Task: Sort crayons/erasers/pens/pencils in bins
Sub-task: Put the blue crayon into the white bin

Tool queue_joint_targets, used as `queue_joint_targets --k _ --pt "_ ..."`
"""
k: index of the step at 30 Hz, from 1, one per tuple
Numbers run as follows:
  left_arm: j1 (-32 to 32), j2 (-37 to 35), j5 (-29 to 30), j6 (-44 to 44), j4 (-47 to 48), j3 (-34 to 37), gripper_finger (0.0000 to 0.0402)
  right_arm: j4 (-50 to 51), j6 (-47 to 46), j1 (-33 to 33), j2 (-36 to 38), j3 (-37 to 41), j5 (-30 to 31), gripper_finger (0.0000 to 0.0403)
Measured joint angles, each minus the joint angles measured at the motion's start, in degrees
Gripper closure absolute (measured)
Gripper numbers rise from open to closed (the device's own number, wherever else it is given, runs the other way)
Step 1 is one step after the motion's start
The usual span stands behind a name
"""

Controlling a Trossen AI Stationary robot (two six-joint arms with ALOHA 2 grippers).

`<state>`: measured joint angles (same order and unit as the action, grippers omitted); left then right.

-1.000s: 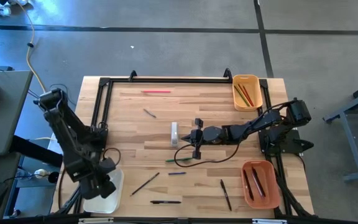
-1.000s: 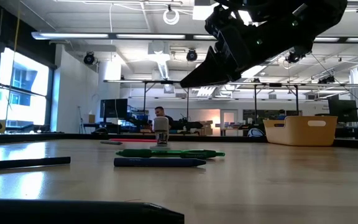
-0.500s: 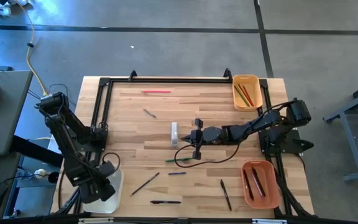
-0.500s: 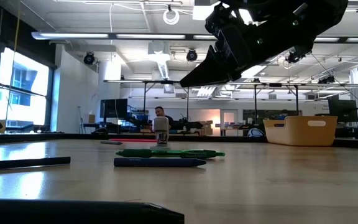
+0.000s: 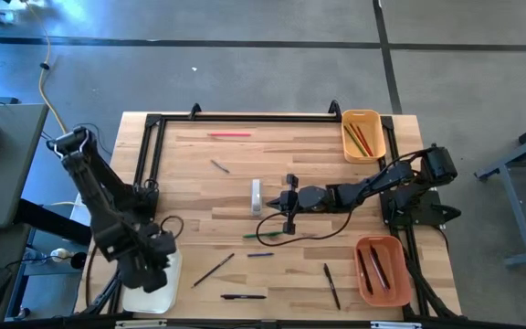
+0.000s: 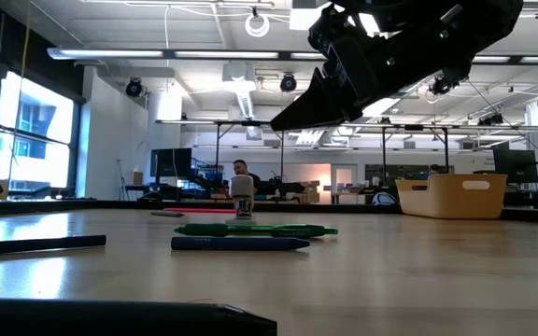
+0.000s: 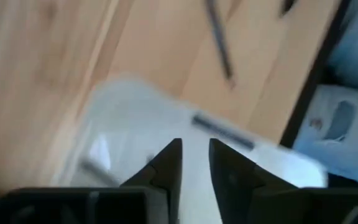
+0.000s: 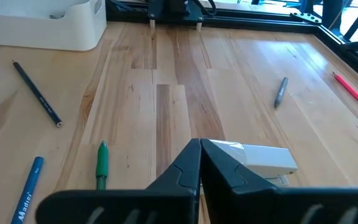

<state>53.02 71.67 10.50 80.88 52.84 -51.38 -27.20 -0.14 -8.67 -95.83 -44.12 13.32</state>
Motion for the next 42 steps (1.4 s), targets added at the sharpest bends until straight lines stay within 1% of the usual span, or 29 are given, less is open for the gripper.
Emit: queue_joint_targets --k 5,7,9,10,13,17,21,24,32,37,39,42 --pt "-6.43 -4.21 5.21 -15.10 -2.88 -0.50 0.0387 0.00 0.00 0.00 0.00 0.00 0.02 0.0403" --pt "-9.58 -5.52 7.38 -22.99 -6.51 -0.03 0.0397 0.00 0.04 0.00 0.00 0.00 0.00 0.0403" --pt "-13.16 -6.65 8.07 -31.70 -12.73 1.57 0.0397 0.00 -0.01 0.00 0.00 0.00 0.00 0.0403" --pt "-15.17 -7.06 7.50 -36.05 -17.18 2.80 0.0398 0.00 -0.01 0.00 0.00 0.00 0.00 0.0403" --pt "-21.51 -7.36 1.66 -47.87 -31.10 7.40 0.0401 0.07 -0.01 -0.02 0.00 0.00 0.00 0.0403" --pt "-29.33 -7.20 -5.43 -57.98 -49.16 14.94 0.0401 0.46 -0.03 -0.13 0.00 0.00 0.02 0.0403" --pt "-35.92 -6.41 -10.40 -63.70 -66.71 22.38 0.0401 0.45 0.06 -0.46 0.00 0.00 0.25 0.0403" --pt "-39.90 -5.75 -11.27 -67.38 -76.95 27.12 0.0401 0.43 0.10 -0.51 0.00 0.00 0.63 0.0403" --pt "-49.02 -4.69 -12.10 -75.30 -100.19 37.32 0.0402 -0.01 -1.48 -0.50 0.00 0.00 0.66 0.0403" --pt "-54.90 -4.69 -15.83 -77.04 -114.27 43.31 0.0402 0.04 -5.71 -0.67 0.00 0.00 0.68 0.0403" --pt "-57.13 -4.69 -16.90 -77.04 -118.59 45.51 0.0402 0.07 -7.97 -1.02 0.00 0.00 1.14 0.0403" --pt "-60.22 -4.69 -18.89 -77.04 -122.67 48.15 0.0402 0.21 -10.13 -2.24 0.00 -0.02 2.78 0.0403"
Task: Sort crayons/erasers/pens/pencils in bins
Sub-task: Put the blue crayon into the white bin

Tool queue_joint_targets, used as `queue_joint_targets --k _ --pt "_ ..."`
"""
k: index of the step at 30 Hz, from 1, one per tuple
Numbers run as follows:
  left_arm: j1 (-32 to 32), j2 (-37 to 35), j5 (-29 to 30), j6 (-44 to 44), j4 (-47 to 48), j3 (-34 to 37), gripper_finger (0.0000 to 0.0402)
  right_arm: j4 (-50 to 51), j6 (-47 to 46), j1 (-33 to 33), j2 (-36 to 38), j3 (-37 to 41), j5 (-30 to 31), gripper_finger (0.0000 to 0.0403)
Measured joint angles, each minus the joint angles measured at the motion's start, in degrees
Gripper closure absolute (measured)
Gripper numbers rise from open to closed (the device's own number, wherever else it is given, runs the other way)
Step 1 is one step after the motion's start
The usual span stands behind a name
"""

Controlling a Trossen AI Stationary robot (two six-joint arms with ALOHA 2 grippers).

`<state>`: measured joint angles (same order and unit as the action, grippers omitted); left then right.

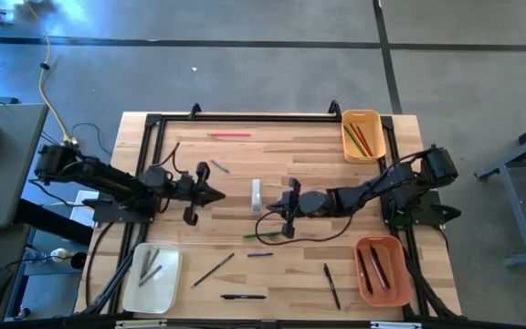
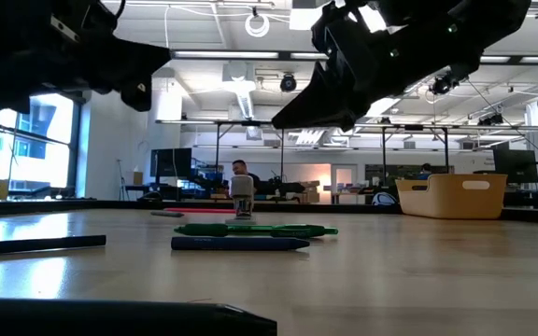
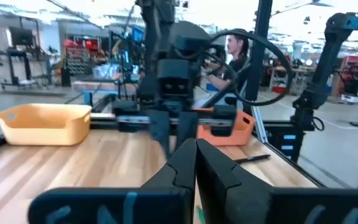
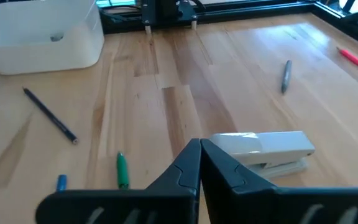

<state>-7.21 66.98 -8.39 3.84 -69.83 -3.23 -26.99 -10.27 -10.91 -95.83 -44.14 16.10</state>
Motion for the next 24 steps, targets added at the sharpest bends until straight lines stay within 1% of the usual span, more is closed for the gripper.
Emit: queue_joint_targets --k 3,5,7,11,12,15,18,20,24 --pt "-2.60 0.00 -0.50 -0.01 -0.74 2.01 0.0402 0.29 -1.38 -1.51 0.00 -0.17 0.45 0.0403" --pt "-4.02 -0.01 -0.44 0.50 0.01 2.71 0.0402 4.33 -4.02 -2.35 0.00 -1.90 0.45 0.0403" --pt "-4.93 0.00 -0.68 0.97 1.04 2.69 0.0402 11.55 -6.92 -3.18 0.00 -4.91 0.56 0.0402" --pt "-5.66 0.00 -1.02 0.94 0.12 2.67 0.0402 27.68 -10.91 -4.84 -1.05 -12.25 3.03 0.0395" --pt "-5.66 0.00 -1.01 0.92 0.14 2.67 0.0402 30.21 -11.81 -5.03 -1.64 -14.17 3.14 0.0391" --pt "-5.65 0.00 -1.06 0.95 0.30 2.65 0.0402 37.26 -13.81 -5.41 -3.15 -18.59 2.41 0.0373" --pt "-5.63 0.00 -1.06 1.05 1.14 2.65 0.0402 41.35 -15.51 -5.65 -5.13 -22.16 -0.50 0.0345" --pt "-5.63 0.00 -1.06 1.13 1.56 2.65 0.0402 42.18 -16.85 -5.77 -6.76 -24.38 -2.79 0.0324" --pt "-5.63 0.00 -1.08 1.52 1.94 2.65 0.0402 44.61 -18.44 -6.96 -9.97 -28.11 -5.05 0.0287"
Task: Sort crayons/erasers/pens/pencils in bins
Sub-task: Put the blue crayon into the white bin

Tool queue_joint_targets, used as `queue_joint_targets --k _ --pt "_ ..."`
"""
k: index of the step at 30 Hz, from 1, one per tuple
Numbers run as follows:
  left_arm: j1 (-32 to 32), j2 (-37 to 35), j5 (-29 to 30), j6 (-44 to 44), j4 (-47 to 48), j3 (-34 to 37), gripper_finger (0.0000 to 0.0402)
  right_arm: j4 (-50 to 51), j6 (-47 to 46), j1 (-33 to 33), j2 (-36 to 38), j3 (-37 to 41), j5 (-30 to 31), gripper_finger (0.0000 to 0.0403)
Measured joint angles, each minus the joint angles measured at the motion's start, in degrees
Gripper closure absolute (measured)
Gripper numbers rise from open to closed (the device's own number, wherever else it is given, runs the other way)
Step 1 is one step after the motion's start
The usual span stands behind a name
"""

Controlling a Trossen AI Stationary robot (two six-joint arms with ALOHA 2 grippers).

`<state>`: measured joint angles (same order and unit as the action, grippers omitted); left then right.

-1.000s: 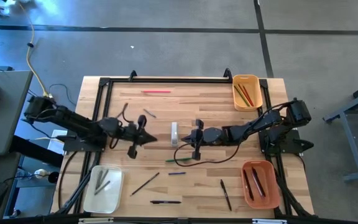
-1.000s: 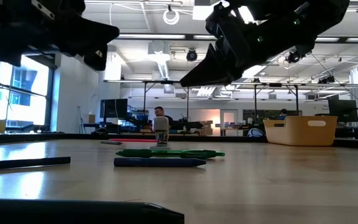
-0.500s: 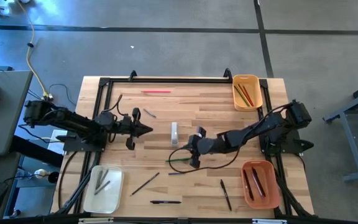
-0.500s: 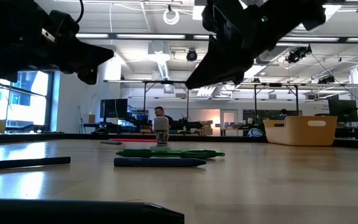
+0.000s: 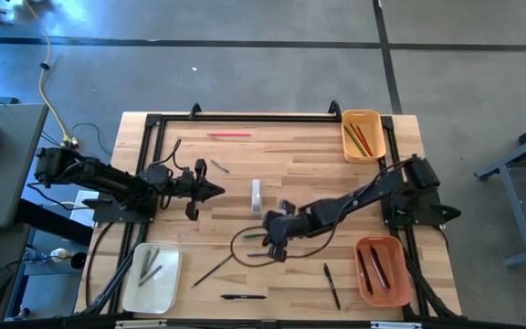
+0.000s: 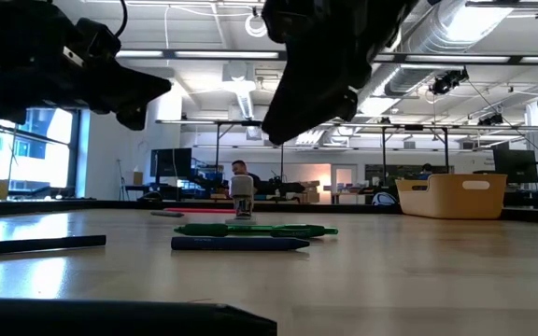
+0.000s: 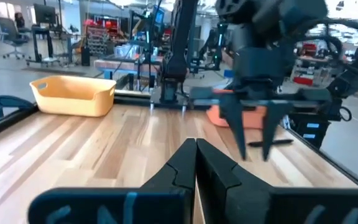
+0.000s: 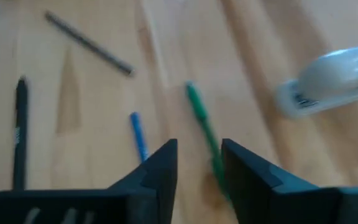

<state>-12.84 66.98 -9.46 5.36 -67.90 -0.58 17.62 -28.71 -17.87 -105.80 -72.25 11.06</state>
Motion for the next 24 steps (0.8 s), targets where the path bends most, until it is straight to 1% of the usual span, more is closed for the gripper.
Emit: queue_joint_targets --k 5,9,13,17,22,24 --pt "0.00 -0.01 1.06 -0.01 0.96 -0.02 0.0402 3.10 0.08 -2.77 -4.73 -5.53 -0.76 0.0263" --pt "0.00 0.00 1.17 0.01 1.28 -0.02 0.0402 7.44 -1.57 -4.55 -8.38 -9.44 -1.47 0.0261" --pt "0.00 0.00 1.17 0.17 1.66 -0.02 0.0402 9.36 -3.77 -6.12 -11.69 -12.03 -2.95 0.0261" --pt "0.11 0.00 1.21 0.43 2.07 -0.03 0.0402 11.00 -4.31 -6.98 -14.20 -12.82 -2.75 0.0261" --pt "0.17 0.00 1.20 1.07 2.07 -0.04 0.0402 12.38 -4.31 -7.03 -15.44 -12.87 0.12 0.0261" --pt "0.16 0.00 1.18 1.51 2.14 -0.04 0.0402 12.98 -4.32 -6.55 -16.15 -12.85 0.42 0.0261"
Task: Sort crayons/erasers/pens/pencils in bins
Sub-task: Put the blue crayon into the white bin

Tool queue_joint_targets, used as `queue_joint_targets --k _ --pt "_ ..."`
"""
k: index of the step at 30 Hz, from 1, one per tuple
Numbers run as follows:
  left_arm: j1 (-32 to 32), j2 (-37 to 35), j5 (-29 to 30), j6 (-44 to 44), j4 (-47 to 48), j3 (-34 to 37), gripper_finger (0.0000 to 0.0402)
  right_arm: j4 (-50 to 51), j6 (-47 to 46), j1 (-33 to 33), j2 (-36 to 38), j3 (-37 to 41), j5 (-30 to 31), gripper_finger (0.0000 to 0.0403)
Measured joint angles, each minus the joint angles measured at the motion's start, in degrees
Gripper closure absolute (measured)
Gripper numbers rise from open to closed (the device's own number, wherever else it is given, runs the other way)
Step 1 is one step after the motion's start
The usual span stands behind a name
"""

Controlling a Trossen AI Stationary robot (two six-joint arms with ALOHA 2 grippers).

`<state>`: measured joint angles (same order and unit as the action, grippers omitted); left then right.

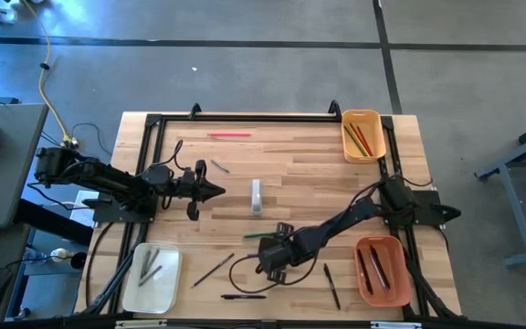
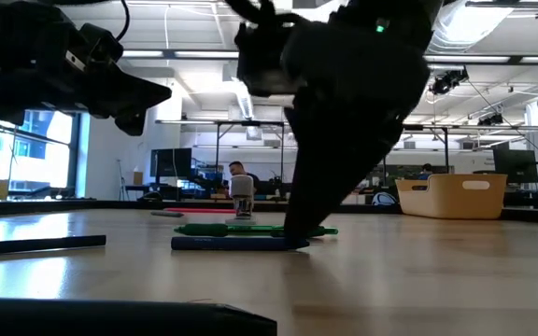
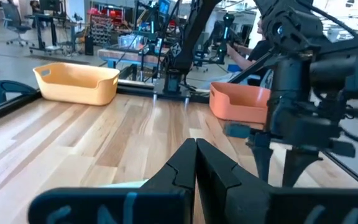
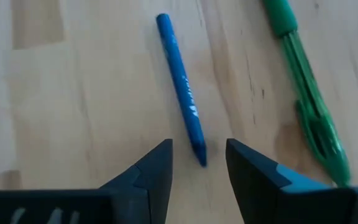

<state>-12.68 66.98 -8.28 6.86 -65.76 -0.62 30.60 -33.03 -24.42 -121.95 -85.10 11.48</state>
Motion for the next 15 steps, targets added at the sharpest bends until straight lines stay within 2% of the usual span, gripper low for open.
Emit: queue_joint_targets --k 8,11,15 --pt "0.01 0.00 0.01 0.21 -0.08 0.02 0.0402 -0.34 2.35 0.78 -1.52 -0.20 -0.91 0.0268" --pt "0.00 0.00 -0.08 0.68 -0.07 0.00 0.0402 -0.63 3.50 1.50 -2.07 -0.22 -2.16 0.0294" --pt "0.01 0.00 -0.03 1.47 -0.15 0.00 0.0402 -0.62 3.49 2.59 -2.12 -0.16 -3.71 0.0348"
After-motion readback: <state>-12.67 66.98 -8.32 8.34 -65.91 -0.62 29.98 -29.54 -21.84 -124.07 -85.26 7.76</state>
